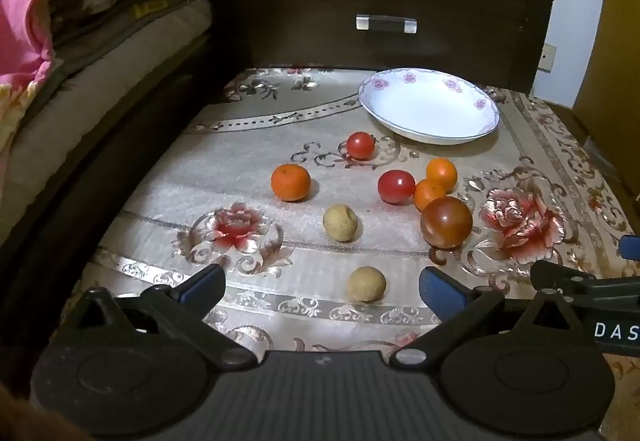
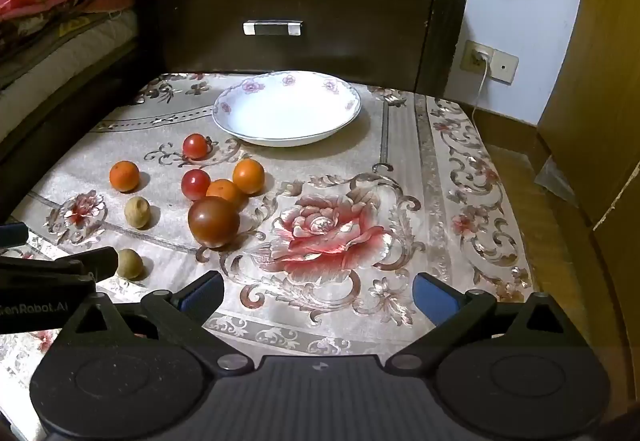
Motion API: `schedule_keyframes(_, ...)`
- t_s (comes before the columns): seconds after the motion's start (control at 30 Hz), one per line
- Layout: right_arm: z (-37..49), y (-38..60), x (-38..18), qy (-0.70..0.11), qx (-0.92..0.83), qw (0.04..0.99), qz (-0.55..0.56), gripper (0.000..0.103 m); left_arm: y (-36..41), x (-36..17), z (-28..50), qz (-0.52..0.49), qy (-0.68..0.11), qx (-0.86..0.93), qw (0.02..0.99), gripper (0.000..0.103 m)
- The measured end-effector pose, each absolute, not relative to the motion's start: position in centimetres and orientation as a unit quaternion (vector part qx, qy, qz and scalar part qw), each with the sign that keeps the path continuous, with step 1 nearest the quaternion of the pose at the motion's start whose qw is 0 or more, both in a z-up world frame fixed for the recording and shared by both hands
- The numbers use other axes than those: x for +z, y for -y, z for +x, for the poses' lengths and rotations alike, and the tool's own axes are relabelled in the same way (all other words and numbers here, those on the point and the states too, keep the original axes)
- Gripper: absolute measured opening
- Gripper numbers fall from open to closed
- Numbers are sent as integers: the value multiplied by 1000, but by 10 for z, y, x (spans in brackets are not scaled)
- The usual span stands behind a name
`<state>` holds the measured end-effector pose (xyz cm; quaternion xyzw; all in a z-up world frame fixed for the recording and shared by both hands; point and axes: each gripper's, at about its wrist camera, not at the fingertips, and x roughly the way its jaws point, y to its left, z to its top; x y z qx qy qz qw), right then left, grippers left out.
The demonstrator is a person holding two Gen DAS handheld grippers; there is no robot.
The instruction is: Organize fruits
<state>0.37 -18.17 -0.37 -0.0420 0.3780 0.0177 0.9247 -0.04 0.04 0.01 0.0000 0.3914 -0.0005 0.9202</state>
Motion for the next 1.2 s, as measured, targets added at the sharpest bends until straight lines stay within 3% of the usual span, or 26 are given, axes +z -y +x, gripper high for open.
schedule_keyframes(1.2,14,174,-15,-403,16,914,-43,95,0,-15,6,2,-410,0,912,103)
